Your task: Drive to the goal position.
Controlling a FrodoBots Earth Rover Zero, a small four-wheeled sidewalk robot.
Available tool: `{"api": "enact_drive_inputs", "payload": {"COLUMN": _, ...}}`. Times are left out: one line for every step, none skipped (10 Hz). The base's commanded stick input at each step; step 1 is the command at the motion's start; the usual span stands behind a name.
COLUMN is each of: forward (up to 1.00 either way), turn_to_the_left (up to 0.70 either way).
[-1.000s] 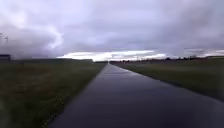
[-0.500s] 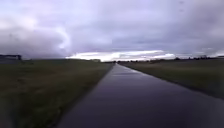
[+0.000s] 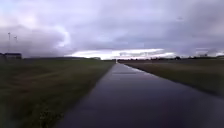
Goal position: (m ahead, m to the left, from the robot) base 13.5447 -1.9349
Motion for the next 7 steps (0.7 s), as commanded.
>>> {"api": "enact_drive_inputs", "payload": {"forward": 0.7, "turn_to_the_left": 0.0}}
{"api": "enact_drive_inputs", "payload": {"forward": 0.7, "turn_to_the_left": 0.0}}
{"api": "enact_drive_inputs", "payload": {"forward": 0.7, "turn_to_the_left": 0.0}}
{"api": "enact_drive_inputs", "payload": {"forward": 0.7, "turn_to_the_left": 0.0}}
{"api": "enact_drive_inputs", "payload": {"forward": 0.7, "turn_to_the_left": 0.0}}
{"api": "enact_drive_inputs", "payload": {"forward": 0.7, "turn_to_the_left": 0.0}}
{"api": "enact_drive_inputs", "payload": {"forward": 0.7, "turn_to_the_left": 0.0}}
